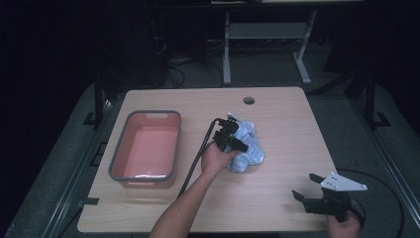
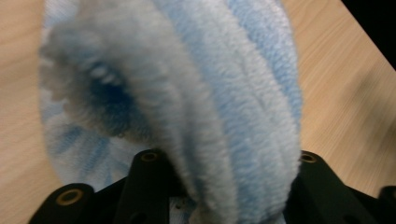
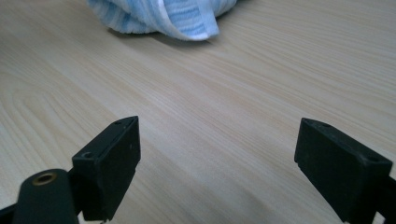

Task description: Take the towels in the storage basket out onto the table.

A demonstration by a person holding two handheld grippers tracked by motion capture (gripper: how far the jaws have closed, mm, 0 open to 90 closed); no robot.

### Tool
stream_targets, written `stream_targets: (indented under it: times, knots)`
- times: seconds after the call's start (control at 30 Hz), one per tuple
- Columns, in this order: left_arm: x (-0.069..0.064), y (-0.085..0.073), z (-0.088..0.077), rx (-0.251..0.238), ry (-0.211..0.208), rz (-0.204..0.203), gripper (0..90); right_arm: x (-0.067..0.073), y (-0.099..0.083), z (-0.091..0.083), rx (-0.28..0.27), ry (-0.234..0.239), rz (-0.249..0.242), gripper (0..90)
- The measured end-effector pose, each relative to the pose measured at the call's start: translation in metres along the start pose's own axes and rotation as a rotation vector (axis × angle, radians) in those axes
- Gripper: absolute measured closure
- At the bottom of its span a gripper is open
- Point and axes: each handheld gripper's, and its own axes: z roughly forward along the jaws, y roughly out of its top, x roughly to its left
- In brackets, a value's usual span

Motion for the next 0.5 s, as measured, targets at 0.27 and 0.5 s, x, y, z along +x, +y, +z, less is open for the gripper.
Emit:
stream_targets:
  times: [0.27, 0.5]
  knots:
    - [-0.003, -0.0013, 0.0034, 0.007, -0.005, 0.009, 56.8, 0.0026, 0.0009, 0.0006, 0.002, 0.009, -0.017, 13.8]
    - [0.0019, -0.0091, -0.0024, -0.026, -0.037, -0.025, 44.8, 0.0034, 0.0019, 0.0002, 0.001, 0.013, -0.028, 13.8]
